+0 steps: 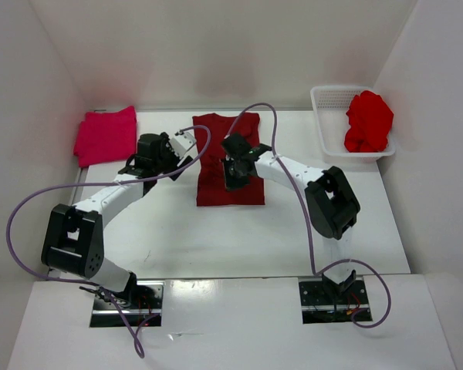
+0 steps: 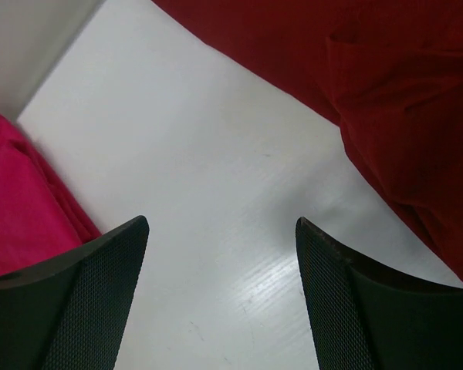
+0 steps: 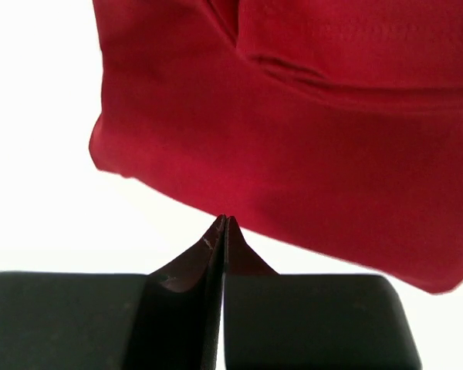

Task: Fold and stack the t-shirts
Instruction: Fold the folded rectangular tshirt in 1/3 of the way

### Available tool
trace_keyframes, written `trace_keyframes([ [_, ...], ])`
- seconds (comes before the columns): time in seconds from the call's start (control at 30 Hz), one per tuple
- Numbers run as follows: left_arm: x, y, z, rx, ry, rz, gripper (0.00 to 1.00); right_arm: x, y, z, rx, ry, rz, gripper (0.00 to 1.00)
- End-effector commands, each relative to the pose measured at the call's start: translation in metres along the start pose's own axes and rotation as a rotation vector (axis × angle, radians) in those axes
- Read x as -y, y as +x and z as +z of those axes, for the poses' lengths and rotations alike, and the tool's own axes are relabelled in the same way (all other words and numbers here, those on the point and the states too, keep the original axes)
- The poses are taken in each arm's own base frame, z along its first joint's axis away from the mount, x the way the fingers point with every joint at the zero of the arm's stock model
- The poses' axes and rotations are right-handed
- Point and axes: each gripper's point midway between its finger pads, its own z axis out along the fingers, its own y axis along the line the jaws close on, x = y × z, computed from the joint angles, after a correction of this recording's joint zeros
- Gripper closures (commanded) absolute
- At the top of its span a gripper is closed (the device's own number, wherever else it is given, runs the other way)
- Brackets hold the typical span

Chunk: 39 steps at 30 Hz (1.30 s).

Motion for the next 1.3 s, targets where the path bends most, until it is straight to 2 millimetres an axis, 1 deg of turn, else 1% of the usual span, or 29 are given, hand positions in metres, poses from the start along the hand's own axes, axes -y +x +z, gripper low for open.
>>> trace_keyframes([
  [0.0, 0.001, -0.003, -0.009, 0.011, -0.008, -0.060, 0.16, 0.004, -0.034, 0.008, 0.084, 0.059, 0.016, 1.00],
  [0.07, -0.003, -0.001, -0.009, 0.007, -0.016, -0.065, 0.16, 0.006, -0.042, 0.012, 0.092, 0.085, 0.006, 1.00],
  [0.1, -0.003, -0.001, -0.009, 0.007, -0.016, -0.065, 0.15, 0.007, -0.046, 0.021, 0.084, 0.105, 0.006, 1.00],
  [0.2, -0.003, -0.005, -0.011, 0.020, -0.012, -0.064, 0.15, 0.010, -0.049, 0.037, 0.054, 0.132, -0.035, 1.00],
  [0.23, -0.004, -0.006, -0.011, 0.027, -0.017, -0.063, 0.15, 0.013, -0.044, 0.050, 0.027, 0.135, -0.044, 1.00],
  [0.27, -0.004, -0.006, -0.011, 0.028, -0.017, -0.063, 0.15, 0.013, -0.048, 0.051, 0.037, 0.148, -0.045, 1.00],
  [0.3, -0.004, -0.006, -0.011, 0.028, -0.017, -0.063, 0.15, 0.018, -0.046, 0.056, 0.033, 0.167, -0.045, 1.00],
  [0.4, -0.005, -0.008, -0.011, 0.035, -0.022, -0.062, 0.15, 0.021, -0.078, 0.046, 0.124, 0.207, -0.034, 1.00],
  [0.43, -0.003, -0.005, -0.010, 0.028, -0.017, -0.063, 0.15, 0.028, -0.092, 0.046, 0.154, 0.238, -0.023, 1.00],
  [0.47, -0.003, -0.005, -0.010, 0.028, -0.017, -0.063, 0.15, 0.034, -0.100, 0.044, 0.169, 0.259, -0.014, 1.00],
  [0.5, -0.003, -0.005, -0.010, 0.028, -0.017, -0.063, 0.15, 0.033, -0.108, 0.044, 0.192, 0.268, -0.012, 1.00],
  [0.53, -0.003, -0.007, -0.010, 0.040, -0.014, -0.061, 0.15, 0.032, -0.121, 0.045, 0.221, 0.283, -0.023, 1.00],
  [0.6, -0.003, -0.007, -0.010, 0.040, -0.014, -0.061, 0.15, 0.030, -0.131, 0.050, 0.233, 0.289, -0.044, 1.00],
  [0.63, -0.001, -0.008, -0.010, 0.045, -0.006, -0.061, 0.15, 0.027, -0.142, 0.056, 0.248, 0.292, -0.043, 1.00],
  [0.7, -0.001, -0.008, -0.010, 0.045, -0.006, -0.061, 0.15, 0.025, -0.156, 0.058, 0.270, 0.304, -0.063, 1.00],
  [0.73, -0.002, -0.012, -0.012, 0.058, -0.003, -0.046, 0.15, 0.020, -0.170, 0.057, 0.304, 0.301, -0.059, 1.00],
  [0.8, 0.004, -0.008, -0.013, 0.044, 0.028, -0.022, 0.15, 0.014, -0.185, 0.047, 0.352, 0.291, -0.052, 1.00],
  [0.83, 0.005, -0.010, -0.016, 0.049, 0.039, -0.007, 0.15, 0.018, -0.195, 0.037, 0.372, 0.281, -0.023, 1.00],
  [0.87, 0.011, -0.005, -0.016, 0.032, 0.069, 0.007, 0.15, 0.022, -0.194, 0.037, 0.363, 0.278, -0.007, 1.00],
  [0.9, 0.018, -0.008, -0.019, 0.056, 0.120, 0.056, 0.15, 0.020, -0.196, 0.028, 0.369, 0.274, 0.003, 1.00],
  [0.97, 0.038, -0.006, -0.025, 0.056, 0.218, 0.119, 0.15, 0.039, -0.198, 0.007, 0.368, 0.334, 0.022, 0.97],
  [1.03, 0.059, -0.007, -0.029, 0.101, 0.338, 0.240, 0.15, 0.045, -0.189, -0.005, 0.343, 0.361, 0.019, 0.88],
  [1.07, 0.077, 0.000, -0.035, 0.091, 0.410, 0.283, 0.15, 0.056, -0.184, -0.018, 0.331, 0.386, 0.042, 0.80],
  [1.1, 0.085, -0.001, -0.036, 0.113, 0.444, 0.378, 0.15, 0.061, -0.178, -0.024, 0.306, 0.375, 0.050, 0.67],
  [1.13, 0.097, 0.004, -0.040, 0.111, 0.487, 0.420, 0.14, 0.063, -0.173, -0.028, 0.295, 0.348, 0.058, 0.58],
  [1.17, 0.113, 0.000, -0.043, 0.138, 0.520, 0.484, 0.12, 0.063, -0.191, -0.061, 0.379, 0.283, 0.089, 0.43],
  [1.2, 0.126, 0.013, -0.043, 0.119, 0.550, 0.529, 0.10, 0.074, -0.153, -0.037, 0.264, 0.233, 0.131, 0.39],
  [1.23, 0.127, 0.011, -0.041, 0.140, 0.524, 0.624, 0.07, 0.082, -0.144, -0.039, 0.253, 0.201, 0.168, 0.37],
  [1.27, 0.139, 0.007, -0.042, 0.167, 0.533, 0.679, 0.05, 0.103, -0.124, -0.042, 0.237, 0.199, 0.215, 0.35],
])
